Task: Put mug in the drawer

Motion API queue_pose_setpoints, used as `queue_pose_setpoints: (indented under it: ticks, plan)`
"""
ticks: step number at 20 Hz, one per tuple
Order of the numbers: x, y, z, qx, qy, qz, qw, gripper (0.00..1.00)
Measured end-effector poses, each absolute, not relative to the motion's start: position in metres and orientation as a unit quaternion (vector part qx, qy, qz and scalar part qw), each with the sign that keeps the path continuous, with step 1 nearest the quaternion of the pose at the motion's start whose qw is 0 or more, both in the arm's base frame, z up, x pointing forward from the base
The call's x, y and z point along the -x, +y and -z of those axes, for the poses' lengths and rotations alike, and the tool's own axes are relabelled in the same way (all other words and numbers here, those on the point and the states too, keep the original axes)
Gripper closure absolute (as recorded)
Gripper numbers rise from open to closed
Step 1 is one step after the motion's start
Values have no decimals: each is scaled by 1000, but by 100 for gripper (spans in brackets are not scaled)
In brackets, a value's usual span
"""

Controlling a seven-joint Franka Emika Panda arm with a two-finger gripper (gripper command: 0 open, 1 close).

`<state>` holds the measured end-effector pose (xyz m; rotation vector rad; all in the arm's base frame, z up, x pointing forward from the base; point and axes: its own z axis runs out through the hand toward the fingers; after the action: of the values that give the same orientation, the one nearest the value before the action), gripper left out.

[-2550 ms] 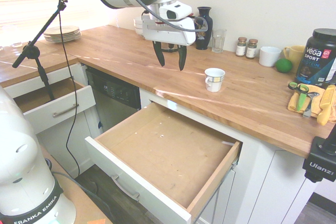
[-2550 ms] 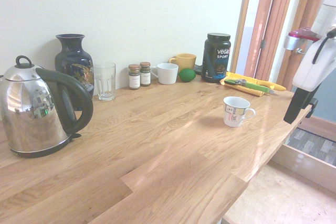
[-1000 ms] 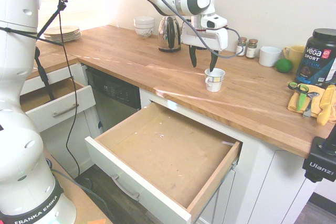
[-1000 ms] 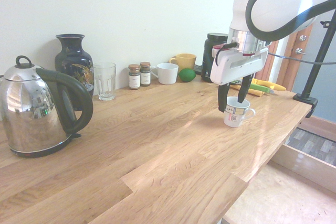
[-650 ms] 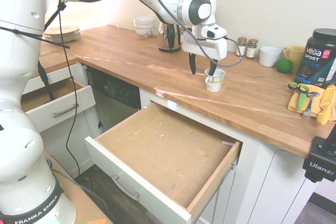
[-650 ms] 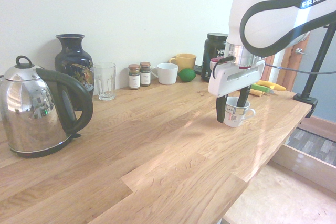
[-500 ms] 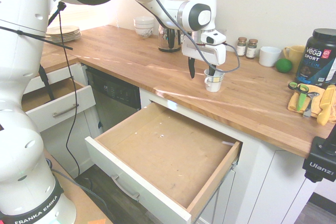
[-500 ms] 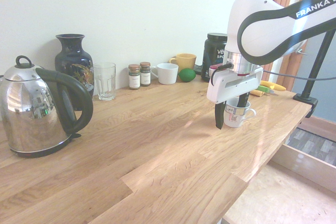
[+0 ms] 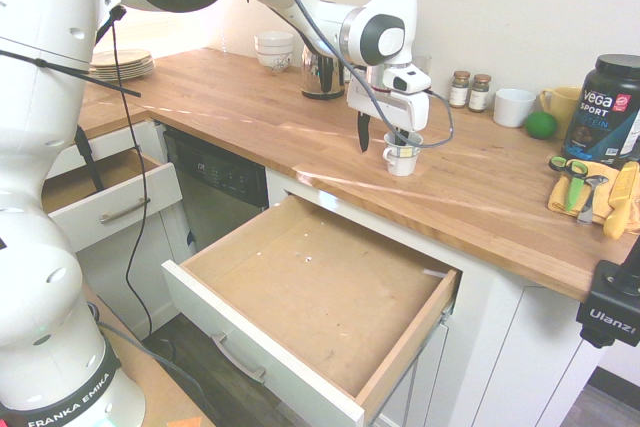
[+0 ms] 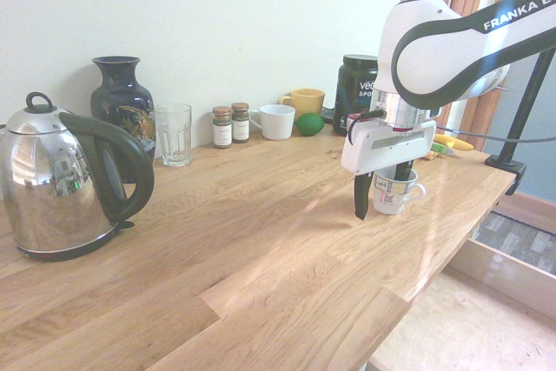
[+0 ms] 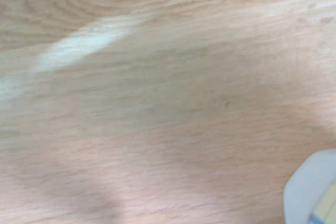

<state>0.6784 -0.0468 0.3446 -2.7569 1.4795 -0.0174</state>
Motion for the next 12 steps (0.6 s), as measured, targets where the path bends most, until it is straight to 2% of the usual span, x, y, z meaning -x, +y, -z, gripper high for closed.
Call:
queue_pose_setpoints:
  ticks: [12]
  plan:
    - [-679,-47,-347,881,473,8,7,100]
